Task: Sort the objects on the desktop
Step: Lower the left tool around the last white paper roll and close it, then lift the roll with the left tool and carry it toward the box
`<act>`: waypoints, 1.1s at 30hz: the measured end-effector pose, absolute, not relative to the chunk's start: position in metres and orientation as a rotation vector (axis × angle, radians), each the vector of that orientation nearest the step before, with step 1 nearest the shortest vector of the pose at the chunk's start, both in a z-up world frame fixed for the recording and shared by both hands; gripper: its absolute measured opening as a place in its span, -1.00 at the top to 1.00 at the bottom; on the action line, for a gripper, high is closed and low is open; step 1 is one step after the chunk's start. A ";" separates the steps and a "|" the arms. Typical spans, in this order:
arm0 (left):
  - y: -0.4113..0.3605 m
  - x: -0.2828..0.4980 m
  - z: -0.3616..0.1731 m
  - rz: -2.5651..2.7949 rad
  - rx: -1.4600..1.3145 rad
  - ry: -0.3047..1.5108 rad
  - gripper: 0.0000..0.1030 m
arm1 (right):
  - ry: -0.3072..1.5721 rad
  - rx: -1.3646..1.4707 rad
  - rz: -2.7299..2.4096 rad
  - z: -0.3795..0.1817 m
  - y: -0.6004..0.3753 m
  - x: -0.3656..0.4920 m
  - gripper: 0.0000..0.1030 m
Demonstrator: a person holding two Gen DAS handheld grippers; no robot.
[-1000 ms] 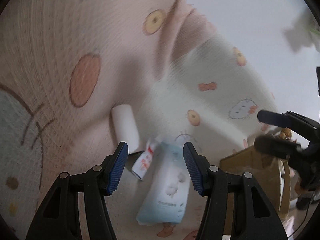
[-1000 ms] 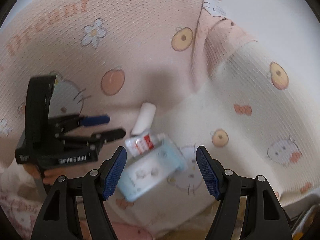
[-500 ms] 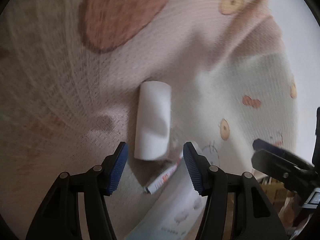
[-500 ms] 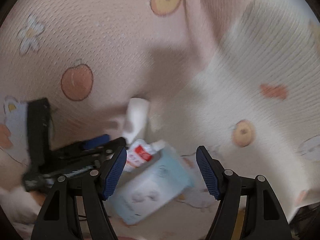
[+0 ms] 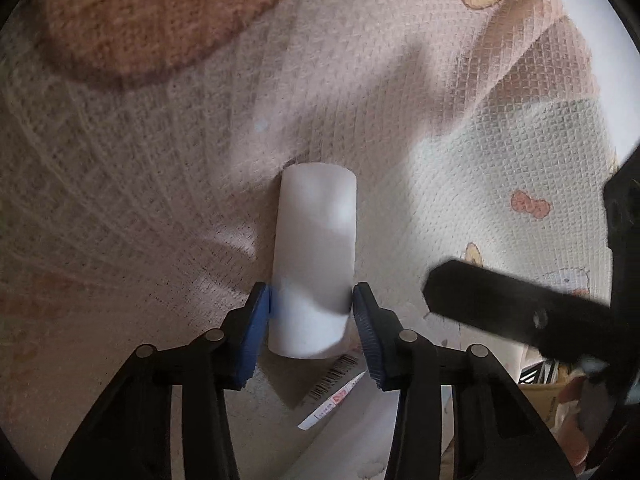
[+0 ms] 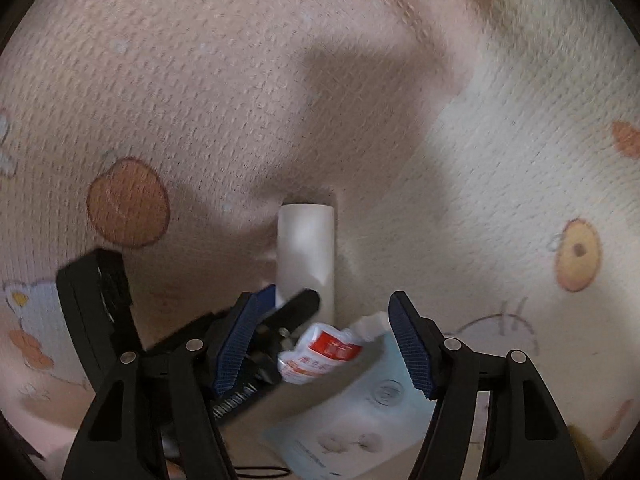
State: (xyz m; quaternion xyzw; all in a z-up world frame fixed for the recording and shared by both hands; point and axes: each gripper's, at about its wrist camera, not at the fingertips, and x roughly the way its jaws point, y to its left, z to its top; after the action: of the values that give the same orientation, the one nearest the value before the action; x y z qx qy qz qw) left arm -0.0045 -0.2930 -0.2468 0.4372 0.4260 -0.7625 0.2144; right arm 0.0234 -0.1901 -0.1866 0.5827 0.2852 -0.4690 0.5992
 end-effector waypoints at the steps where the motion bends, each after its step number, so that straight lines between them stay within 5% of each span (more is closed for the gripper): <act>1: -0.293 -0.005 -0.247 -2.125 1.214 1.174 0.10 | 0.639 1.380 -1.079 -0.191 -0.192 0.021 -0.20; 5: -0.292 -0.006 -0.248 -2.201 1.236 1.142 0.10 | 0.561 1.486 -1.058 -0.206 -0.195 0.012 0.01; 11: -0.282 -0.022 -0.250 -2.299 1.306 1.107 0.10 | 0.451 1.630 -1.027 -0.229 -0.193 -0.001 0.02; 20: -0.280 -0.027 -0.253 -2.327 1.331 1.095 0.11 | 0.539 1.662 -1.068 -0.254 -0.190 0.008 0.09; 33: -0.279 -0.022 -0.211 -2.431 1.229 0.972 0.11 | 0.498 1.617 -1.063 -0.216 -0.190 0.011 0.09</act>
State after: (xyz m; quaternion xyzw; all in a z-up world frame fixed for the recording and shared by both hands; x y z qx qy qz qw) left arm -0.0224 -0.2787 -0.2106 0.4217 0.3334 -0.8340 0.1242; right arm 0.0107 -0.1899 -0.2156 0.6805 0.2097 -0.4473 0.5412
